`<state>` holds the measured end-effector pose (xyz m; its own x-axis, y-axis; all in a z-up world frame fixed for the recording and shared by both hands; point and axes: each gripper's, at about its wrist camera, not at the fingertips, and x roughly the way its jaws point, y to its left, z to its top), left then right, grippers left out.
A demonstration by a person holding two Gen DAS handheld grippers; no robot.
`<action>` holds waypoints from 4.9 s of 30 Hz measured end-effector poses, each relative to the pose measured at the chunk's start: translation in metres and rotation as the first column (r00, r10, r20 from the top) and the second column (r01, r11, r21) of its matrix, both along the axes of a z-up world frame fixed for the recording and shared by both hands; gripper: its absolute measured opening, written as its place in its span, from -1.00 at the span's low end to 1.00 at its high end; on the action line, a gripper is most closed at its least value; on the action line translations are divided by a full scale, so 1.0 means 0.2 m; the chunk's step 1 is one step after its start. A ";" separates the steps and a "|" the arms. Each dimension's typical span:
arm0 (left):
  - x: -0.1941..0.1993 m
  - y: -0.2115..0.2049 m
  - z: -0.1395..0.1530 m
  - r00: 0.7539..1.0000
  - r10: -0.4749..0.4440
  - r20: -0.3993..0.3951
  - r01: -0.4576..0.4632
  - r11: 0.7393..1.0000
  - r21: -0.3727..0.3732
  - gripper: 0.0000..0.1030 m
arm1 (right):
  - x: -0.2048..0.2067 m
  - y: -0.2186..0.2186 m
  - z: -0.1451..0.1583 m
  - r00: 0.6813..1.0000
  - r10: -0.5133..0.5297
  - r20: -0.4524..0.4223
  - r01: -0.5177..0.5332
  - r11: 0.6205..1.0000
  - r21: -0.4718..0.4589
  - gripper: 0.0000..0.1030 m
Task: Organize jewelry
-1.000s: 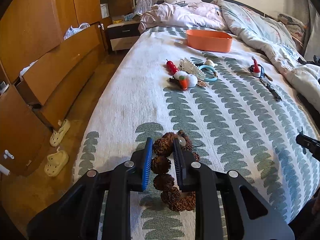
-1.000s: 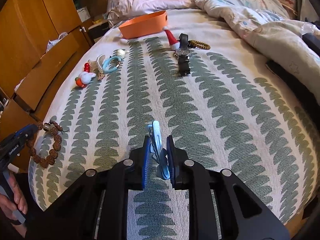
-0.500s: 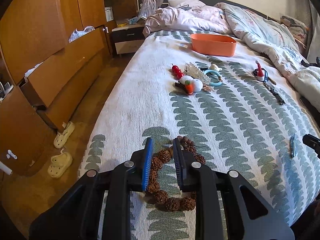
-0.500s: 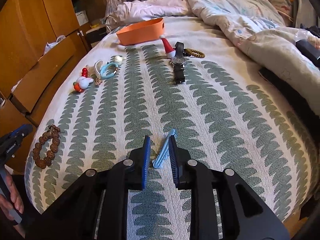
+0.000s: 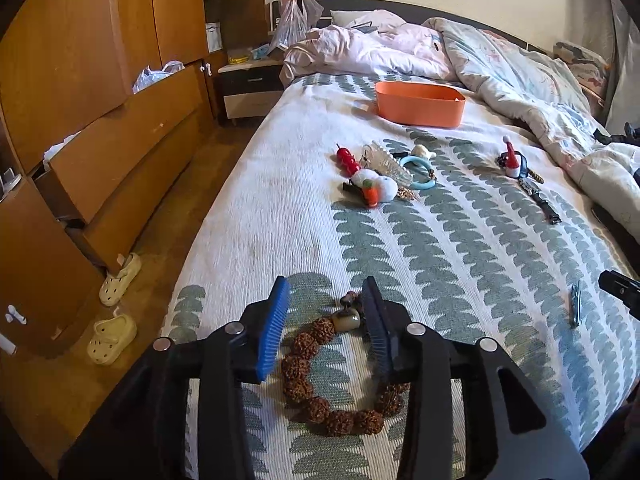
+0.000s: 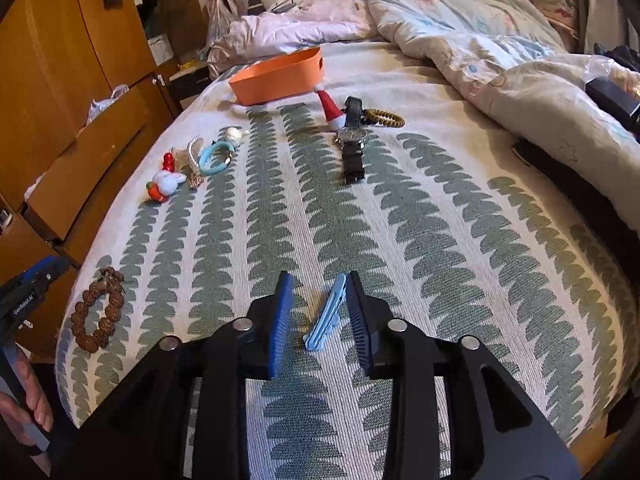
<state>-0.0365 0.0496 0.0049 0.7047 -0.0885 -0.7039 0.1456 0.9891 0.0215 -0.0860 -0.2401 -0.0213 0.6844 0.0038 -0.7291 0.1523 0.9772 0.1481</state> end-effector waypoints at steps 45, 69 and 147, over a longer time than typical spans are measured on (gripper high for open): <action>0.87 -0.31 0.01 0.989 0.028 -0.147 -0.022 0.999 0.039 0.62 | 0.81 -0.25 0.09 0.996 0.016 -0.088 -0.021 0.998 -0.067 0.46; 1.02 -0.35 -0.28 0.942 0.037 -0.334 -0.006 0.996 0.092 0.62 | 1.09 -0.29 -0.20 0.975 -0.016 -0.223 -0.011 0.993 -0.121 0.46; 0.12 -0.18 0.03 0.984 -0.058 -0.168 0.054 0.998 -0.029 -0.14 | -0.05 -0.18 0.21 1.000 -0.010 0.029 0.008 0.997 0.082 -0.19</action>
<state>-0.0128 0.0131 0.0110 0.5692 -0.1432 -0.8096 0.2006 0.9792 -0.0321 -0.0967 -0.2760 0.0216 0.7057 0.0561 -0.7063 0.1554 0.9603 0.2315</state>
